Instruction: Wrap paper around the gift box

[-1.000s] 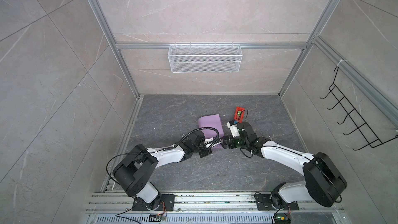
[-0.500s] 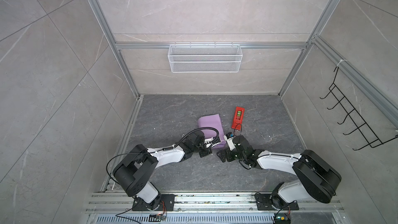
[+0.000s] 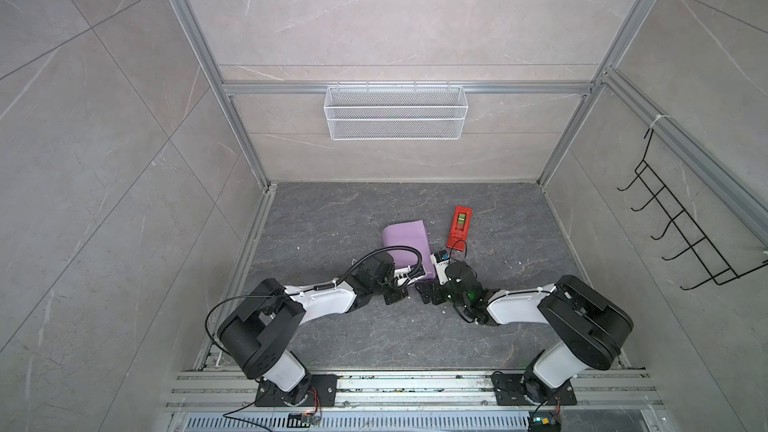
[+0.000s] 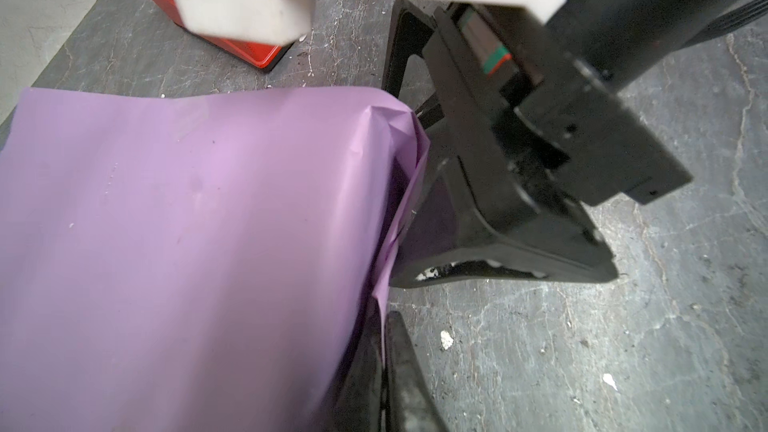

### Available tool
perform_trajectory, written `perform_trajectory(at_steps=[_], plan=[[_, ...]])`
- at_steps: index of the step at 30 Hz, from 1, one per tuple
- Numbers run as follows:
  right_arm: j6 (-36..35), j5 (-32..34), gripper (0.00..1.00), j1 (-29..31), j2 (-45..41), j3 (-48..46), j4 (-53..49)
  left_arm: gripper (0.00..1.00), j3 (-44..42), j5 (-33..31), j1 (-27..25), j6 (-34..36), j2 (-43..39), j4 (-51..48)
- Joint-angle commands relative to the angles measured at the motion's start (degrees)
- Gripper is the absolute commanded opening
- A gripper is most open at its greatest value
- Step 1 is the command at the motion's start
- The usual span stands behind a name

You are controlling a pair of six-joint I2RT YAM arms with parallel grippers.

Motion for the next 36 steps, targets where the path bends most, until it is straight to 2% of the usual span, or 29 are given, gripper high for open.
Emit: perform_trajectory(at_steps=[1,12,16,20,27,36], plan=[[1.9,1.39,0.89,0.24,1.48,-1.46,1.45,0.12,0.54,2.36,-0.14,0.81,-0.59,0.68],[2.7,2.35,0.86,0.2,2.01,-2.69,2.92,0.34,-1.08,3.65,-0.13,1.98,-6.09,-0.47],[2.78,2.36,0.86,0.2,2.31,-2.78,3.29,0.52,-3.35,1.05,-0.16,3.7,-10.07,1.8],[2.89,2.36,0.85,0.2,2.44,-2.75,3.4,0.74,-7.76,-2.43,0.48,7.13,-12.74,8.91],[3.23,2.37,0.85,0.18,2.84,-2.93,4.02,0.99,-7.0,-1.41,3.14,10.11,-8.96,11.92],[3.38,2.41,0.84,0.2,2.9,-3.08,4.26,1.0,-4.2,-2.67,3.32,14.53,-1.97,14.24]])
